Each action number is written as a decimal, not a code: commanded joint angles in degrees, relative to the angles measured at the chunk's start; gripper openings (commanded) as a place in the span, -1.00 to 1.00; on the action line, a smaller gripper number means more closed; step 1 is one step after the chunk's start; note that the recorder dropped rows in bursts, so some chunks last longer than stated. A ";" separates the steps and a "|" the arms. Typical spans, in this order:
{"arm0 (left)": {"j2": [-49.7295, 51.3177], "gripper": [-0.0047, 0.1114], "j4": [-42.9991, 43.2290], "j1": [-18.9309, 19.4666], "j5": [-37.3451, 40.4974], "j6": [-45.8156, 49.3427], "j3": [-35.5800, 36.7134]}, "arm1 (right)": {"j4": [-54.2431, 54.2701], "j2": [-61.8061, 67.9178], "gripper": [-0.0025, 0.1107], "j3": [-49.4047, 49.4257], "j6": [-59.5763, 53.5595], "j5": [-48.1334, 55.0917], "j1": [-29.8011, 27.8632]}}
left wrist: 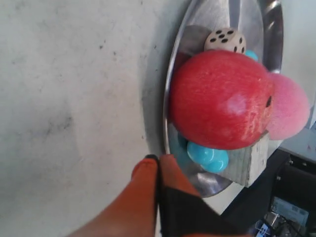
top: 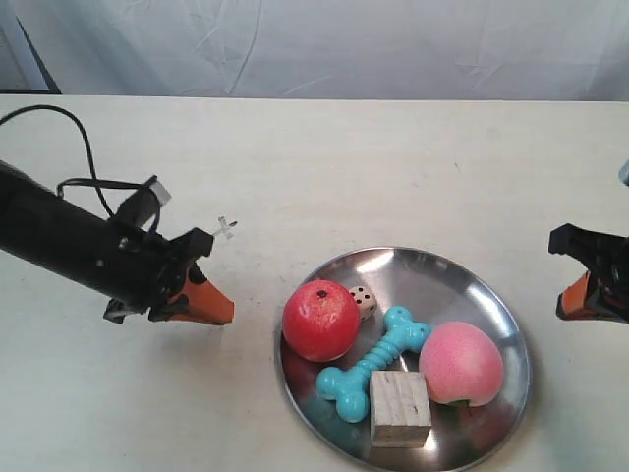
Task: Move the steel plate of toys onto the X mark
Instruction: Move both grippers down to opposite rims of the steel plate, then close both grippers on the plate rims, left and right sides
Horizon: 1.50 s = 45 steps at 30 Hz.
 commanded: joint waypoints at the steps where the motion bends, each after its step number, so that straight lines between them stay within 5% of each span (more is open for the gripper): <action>1: 1.06 -0.92 -0.63 -1.65 -2.65 0.59 -0.18 | 0.69 4.90 -0.97 -0.19 -2.91 0.10 -1.19; 8: 1.06 -0.77 -1.83 -1.65 -5.31 4.17 -0.18 | 0.81 7.61 -0.83 -0.08 -4.07 -1.85 -1.05; 14: 1.06 -0.29 -2.50 -1.68 -5.40 5.40 -0.18 | 1.05 10.24 -0.11 -0.08 -4.20 -2.05 -1.05; 16: 1.06 -0.26 -2.70 -1.91 -5.42 5.40 -0.18 | 1.18 11.20 -0.02 -0.08 -4.20 -2.26 -1.05; 33: 9.72 -0.28 -12.61 -11.46 -5.66 10.77 -0.18 | 1.95 16.91 -0.02 -0.08 -4.68 -3.17 -1.05; 45: 9.85 -0.37 -12.59 -13.70 -7.21 10.95 -2.34 | 3.80 16.91 -0.02 -0.08 -6.14 -4.15 -0.97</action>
